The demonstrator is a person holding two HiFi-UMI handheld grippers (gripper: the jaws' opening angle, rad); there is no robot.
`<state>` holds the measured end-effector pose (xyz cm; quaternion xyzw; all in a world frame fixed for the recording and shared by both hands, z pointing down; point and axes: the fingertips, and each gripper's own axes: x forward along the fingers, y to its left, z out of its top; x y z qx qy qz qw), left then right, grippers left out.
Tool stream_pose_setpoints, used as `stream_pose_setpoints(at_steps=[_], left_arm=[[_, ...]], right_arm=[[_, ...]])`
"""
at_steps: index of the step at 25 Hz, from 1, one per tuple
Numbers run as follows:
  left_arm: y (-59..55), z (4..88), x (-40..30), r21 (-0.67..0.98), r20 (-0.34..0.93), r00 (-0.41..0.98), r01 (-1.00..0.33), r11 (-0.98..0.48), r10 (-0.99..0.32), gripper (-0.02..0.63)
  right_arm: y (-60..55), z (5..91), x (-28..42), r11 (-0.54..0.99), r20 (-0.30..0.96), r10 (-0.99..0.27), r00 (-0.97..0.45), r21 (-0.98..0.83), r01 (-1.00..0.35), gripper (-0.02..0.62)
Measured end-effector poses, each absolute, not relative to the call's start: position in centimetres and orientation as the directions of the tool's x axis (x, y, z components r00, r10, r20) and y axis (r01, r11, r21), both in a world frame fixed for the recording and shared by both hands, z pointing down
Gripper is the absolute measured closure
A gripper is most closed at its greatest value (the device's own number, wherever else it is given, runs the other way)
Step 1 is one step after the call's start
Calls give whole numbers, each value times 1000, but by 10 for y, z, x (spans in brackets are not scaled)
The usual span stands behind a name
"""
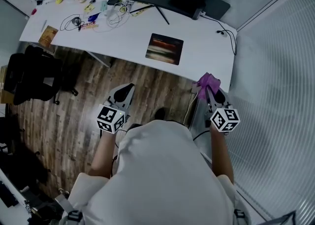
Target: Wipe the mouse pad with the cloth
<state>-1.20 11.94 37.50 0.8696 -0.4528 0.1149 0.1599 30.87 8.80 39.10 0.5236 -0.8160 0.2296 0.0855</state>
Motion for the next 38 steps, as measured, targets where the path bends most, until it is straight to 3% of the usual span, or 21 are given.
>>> stream_pose_setpoints(at_steps=[19, 38], left_arm=[[46, 391, 2, 213, 387, 539, -841, -497, -748, 583], [-84, 465, -17, 278, 467, 653, -749, -602, -597, 583]], right_arm=[[6, 420, 314, 368, 445, -756, -479, -316, -874, 468], [-109, 473, 264, 385, 608, -672, -423, -200, -901, 468]])
